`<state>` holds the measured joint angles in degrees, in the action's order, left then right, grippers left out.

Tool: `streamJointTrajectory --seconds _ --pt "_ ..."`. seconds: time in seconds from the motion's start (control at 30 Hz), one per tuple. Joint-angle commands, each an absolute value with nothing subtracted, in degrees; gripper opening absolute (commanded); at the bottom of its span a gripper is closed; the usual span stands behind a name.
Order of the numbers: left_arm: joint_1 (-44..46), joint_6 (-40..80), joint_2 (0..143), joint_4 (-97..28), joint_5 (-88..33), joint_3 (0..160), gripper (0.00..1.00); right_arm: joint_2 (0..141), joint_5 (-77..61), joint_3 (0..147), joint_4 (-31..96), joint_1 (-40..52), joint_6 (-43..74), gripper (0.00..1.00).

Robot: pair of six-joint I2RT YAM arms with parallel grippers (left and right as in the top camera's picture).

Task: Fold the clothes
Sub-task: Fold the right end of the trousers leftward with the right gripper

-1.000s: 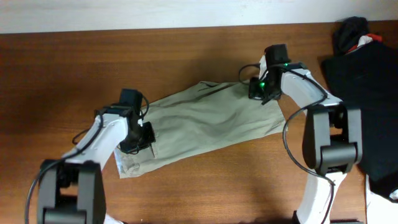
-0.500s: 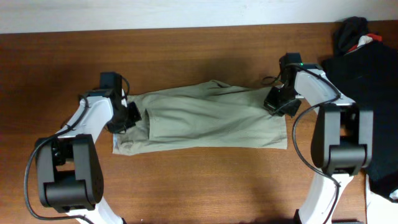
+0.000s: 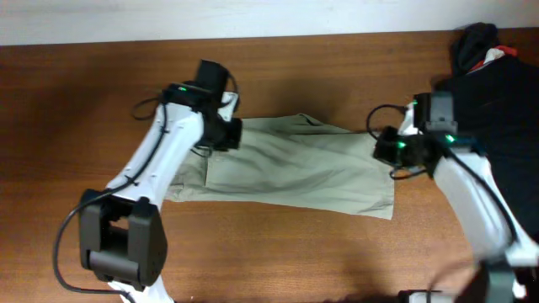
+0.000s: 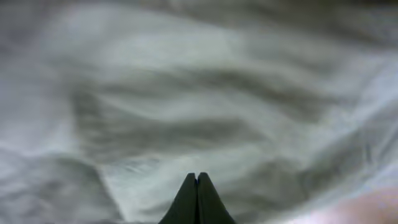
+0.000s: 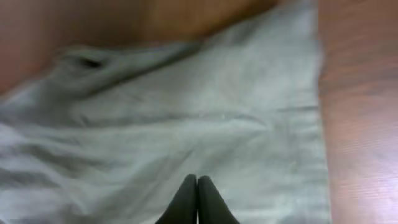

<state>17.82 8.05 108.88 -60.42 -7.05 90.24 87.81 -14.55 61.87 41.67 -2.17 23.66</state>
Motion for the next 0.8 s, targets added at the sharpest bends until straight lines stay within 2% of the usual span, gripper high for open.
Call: streamJointTrajectory --seconds 0.0,0.17,0.27,0.33,0.43,0.5,0.53,0.57,0.6,0.67,0.73,0.77 --pt "18.74 13.26 109.08 -59.07 -7.90 82.15 0.01 98.59 -24.99 61.82 39.40 -2.22 22.31 0.04" --pt "15.84 14.37 109.08 -55.59 -7.75 68.20 0.01 109.89 -24.43 61.80 38.87 -2.22 22.81 0.04" --pt "13.02 18.79 109.08 -57.69 -7.75 62.92 0.01 109.97 -11.46 61.71 44.21 -2.24 29.47 0.04" --pt "12.86 20.14 108.88 -61.73 -7.77 62.65 0.01 109.73 -11.51 61.71 44.66 -2.28 29.50 0.04" --pt "12.84 21.54 102.98 -64.20 -6.98 62.65 0.01 103.33 -5.23 61.73 47.72 -2.35 32.12 0.04" --pt "12.84 23.31 87.68 -62.11 -1.52 62.74 0.03 88.92 -1.61 62.46 49.45 -2.33 31.77 0.06" --pt "12.84 23.27 80.90 -59.27 0.73 62.78 0.34 83.61 -0.54 63.40 49.25 -2.33 31.40 0.31" --pt "12.84 23.07 76.60 -56.18 2.22 62.78 0.61 80.23 -0.34 64.42 48.01 -2.35 28.01 0.70" --pt "12.75 22.74 73.69 -53.08 2.90 62.78 0.66 79.31 1.34 65.28 47.77 -2.35 27.20 0.86" --pt "11.40 22.65 73.10 -51.86 2.83 62.78 0.96 81.34 3.88 65.58 47.81 -4.47 23.70 0.95" --pt "10.70 22.68 74.67 -53.12 2.83 62.76 0.99 87.33 2.79 65.58 47.90 -11.22 21.71 0.99" --pt "10.70 22.68 75.33 -53.21 2.83 62.76 0.99 92.09 -5.37 65.58 46.19 -15.44 14.13 0.99"
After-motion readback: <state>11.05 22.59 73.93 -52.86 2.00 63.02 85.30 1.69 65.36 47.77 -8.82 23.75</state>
